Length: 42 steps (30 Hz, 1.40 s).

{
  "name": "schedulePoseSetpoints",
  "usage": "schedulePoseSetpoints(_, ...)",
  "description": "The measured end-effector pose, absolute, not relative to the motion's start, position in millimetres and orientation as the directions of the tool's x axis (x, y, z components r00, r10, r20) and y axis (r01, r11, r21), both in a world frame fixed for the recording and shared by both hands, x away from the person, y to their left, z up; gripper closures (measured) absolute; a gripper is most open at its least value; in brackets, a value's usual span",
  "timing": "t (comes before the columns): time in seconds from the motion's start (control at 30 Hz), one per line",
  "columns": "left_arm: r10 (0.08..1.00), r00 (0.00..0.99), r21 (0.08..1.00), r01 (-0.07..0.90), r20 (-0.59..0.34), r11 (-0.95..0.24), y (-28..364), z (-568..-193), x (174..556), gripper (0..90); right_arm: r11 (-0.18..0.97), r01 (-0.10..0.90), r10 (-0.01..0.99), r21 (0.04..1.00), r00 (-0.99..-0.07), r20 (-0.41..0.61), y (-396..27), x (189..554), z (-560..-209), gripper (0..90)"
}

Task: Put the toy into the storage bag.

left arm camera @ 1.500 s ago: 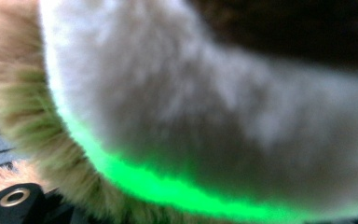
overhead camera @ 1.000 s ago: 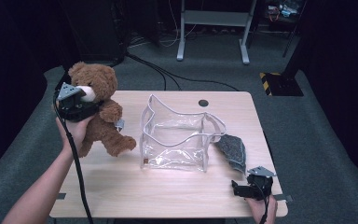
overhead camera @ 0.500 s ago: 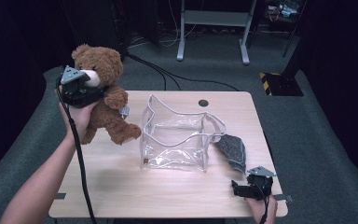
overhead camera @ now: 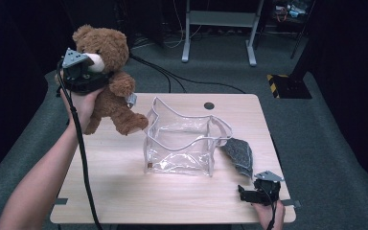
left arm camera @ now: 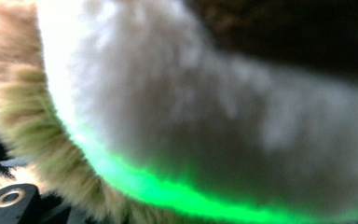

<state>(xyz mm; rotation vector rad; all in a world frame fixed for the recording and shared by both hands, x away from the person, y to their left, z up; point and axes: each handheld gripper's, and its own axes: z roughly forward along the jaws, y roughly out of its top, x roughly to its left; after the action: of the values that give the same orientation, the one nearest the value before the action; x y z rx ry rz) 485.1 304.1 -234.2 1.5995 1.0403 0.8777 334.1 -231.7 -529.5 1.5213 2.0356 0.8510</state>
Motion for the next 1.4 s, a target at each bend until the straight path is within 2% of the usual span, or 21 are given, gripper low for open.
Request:
schedulePoseSetpoints(0.4, 0.910, 0.409, 0.974, 0.171, 0.064, -0.146, 271, -211, 492, 47.9, 0.198, 0.676, 0.959, 0.710, -0.284, 0.004, -232, 334, -530, 0.0)
schedulePoseSetpoints(1.4, 0.840, 0.541, 0.969, 0.178, 0.050, -0.173, 162, -211, 506, 46.5, 0.198, 0.677, 0.958, 0.709, -0.288, 0.007, -232, 333, -529, 0.0)
